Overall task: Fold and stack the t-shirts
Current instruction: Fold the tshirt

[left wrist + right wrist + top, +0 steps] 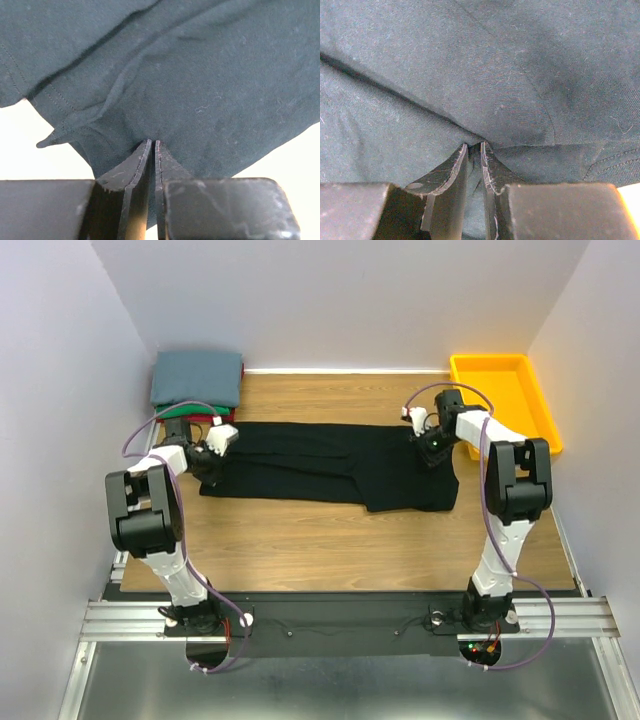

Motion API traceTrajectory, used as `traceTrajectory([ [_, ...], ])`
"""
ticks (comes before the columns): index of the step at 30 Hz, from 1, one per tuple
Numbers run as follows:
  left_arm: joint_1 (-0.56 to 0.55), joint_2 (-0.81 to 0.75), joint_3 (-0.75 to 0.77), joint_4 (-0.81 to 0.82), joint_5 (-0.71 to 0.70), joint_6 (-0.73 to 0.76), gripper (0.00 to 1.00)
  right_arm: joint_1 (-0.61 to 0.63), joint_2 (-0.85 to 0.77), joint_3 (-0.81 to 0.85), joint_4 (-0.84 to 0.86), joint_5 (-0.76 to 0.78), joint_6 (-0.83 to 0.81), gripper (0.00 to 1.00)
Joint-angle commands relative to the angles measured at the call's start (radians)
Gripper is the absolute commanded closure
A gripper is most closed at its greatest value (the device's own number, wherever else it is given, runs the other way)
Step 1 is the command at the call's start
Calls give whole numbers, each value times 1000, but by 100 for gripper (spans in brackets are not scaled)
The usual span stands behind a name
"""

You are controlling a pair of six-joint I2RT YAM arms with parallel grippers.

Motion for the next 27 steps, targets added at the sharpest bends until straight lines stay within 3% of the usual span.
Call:
traceTrajectory([
  [1, 3, -59, -130, -174, -99, 70, 82, 5, -26, -119, -94, 3, -27, 78],
  [6, 4, -180, -199, -249, -112, 104, 81, 10, -120, -208, -171, -63, -39, 78],
  [9, 4, -246, -175, -296, -84, 140, 75, 10, -191, -222, -183, -69, -29, 77],
  [13, 0, -343, -60, -401, 110, 243, 56, 1, -293, -159, -194, -58, 10, 69],
  [16, -69, -427, 11, -436, 213, 315, 51, -10, -362, -106, -221, -54, 22, 53],
  [19, -216, -528, -7, -323, 250, 287, 45, -19, -405, -84, -297, -84, 19, 48],
  [21, -302, -573, -41, -161, 267, 248, 43, -25, -410, -79, -361, -140, 11, 49],
  [22, -407, -602, -87, -35, 252, 196, 42, -25, -410, -91, -416, -153, 8, 49],
  [24, -523, -609, -147, 65, 212, 176, 42, -27, -401, -137, -470, -176, 2, 50],
  [25, -662, -605, -162, 103, 159, 176, 41, -29, -395, -156, -517, -183, -10, 52],
  [27, -797, -576, -210, 215, 90, 182, 42, -35, -390, -206, -553, -189, -4, 55],
])
